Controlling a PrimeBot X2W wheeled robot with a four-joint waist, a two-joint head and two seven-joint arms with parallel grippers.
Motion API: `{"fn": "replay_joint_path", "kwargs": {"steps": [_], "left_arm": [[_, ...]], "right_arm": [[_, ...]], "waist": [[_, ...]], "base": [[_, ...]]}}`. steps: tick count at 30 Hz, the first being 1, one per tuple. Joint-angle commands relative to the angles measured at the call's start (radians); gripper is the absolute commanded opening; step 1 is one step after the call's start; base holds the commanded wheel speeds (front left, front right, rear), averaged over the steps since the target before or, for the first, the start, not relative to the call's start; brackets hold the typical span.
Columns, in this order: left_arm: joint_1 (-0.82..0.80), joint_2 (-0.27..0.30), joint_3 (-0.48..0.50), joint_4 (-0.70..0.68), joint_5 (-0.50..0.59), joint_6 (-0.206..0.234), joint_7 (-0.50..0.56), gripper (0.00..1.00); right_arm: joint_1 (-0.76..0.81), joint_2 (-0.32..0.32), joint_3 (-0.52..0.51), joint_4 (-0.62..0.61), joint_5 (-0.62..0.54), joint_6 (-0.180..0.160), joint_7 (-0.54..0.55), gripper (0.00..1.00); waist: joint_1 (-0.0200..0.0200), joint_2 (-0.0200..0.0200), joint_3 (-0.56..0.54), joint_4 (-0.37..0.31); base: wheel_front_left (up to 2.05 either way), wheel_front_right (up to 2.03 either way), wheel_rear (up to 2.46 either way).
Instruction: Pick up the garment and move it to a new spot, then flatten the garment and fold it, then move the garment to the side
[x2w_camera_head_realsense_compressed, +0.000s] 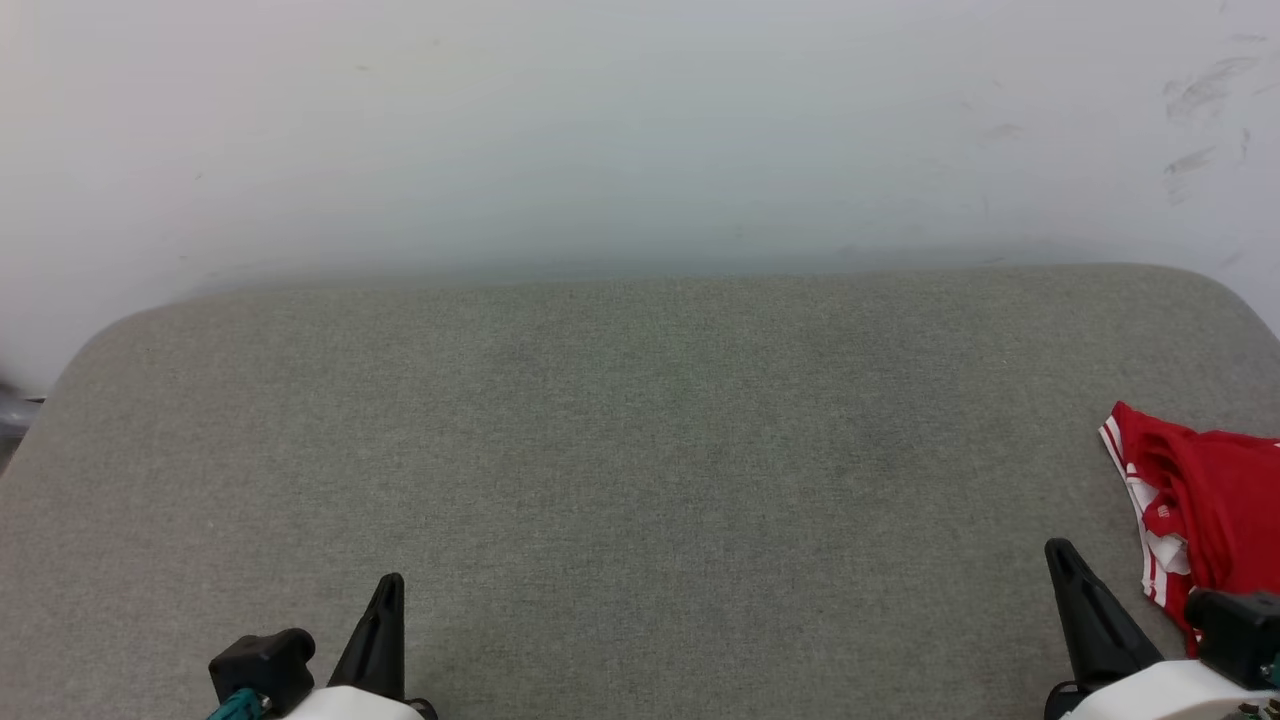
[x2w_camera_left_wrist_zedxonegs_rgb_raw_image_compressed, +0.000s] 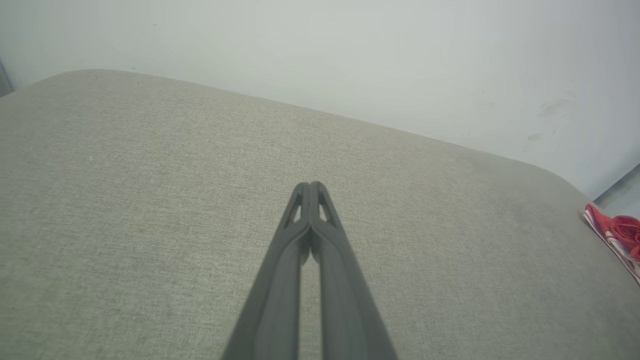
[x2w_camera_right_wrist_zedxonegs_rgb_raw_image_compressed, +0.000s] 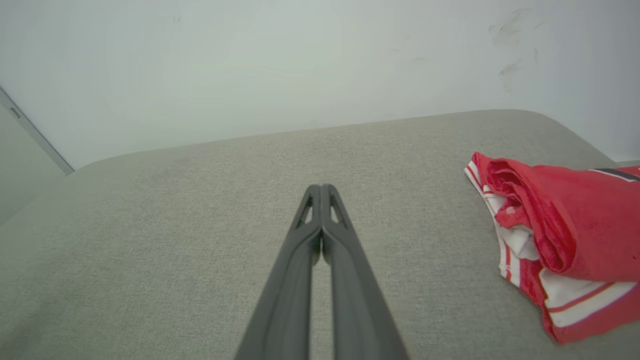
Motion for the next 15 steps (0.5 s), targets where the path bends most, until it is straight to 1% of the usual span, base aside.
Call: {"fn": "replay_joint_path", "kwargs": {"steps": [1, 9, 10, 15], "left_arm": [[-0.030, -0.001, 0.021, -0.008, -0.039, -0.013, 0.009, 0.00], [-0.050, -0.024, 0.061, 0.013, -0.153, -0.045, 0.042, 0.00], [-0.050, -0.024, 0.061, 0.013, -0.153, -0.045, 0.042, 0.00], [-0.062, -0.037, 0.084, 0.025, -0.219, -0.064, 0.061, 0.00]], "right_arm": [[-0.034, -0.004, 0.000, 0.001, 0.055, 0.000, -0.007, 0.00], [-0.065, -0.008, 0.001, 0.049, 0.207, 0.000, -0.011, 0.00], [-0.065, -0.008, 0.001, 0.049, 0.207, 0.000, -0.011, 0.00], [-0.083, -0.010, 0.001, 0.075, 0.294, 0.000, -0.014, 0.00]], "waist": [[0.0000, -0.0001, 0.001, 0.000], [0.0000, -0.0001, 0.005, 0.002], [0.0000, -0.0001, 0.005, 0.002], [0.0000, -0.0001, 0.007, 0.003]], "base": [[0.00, 0.00, 0.00], [0.00, 0.00, 0.00], [0.00, 0.00, 0.00], [0.00, 0.00, 0.00]]}}
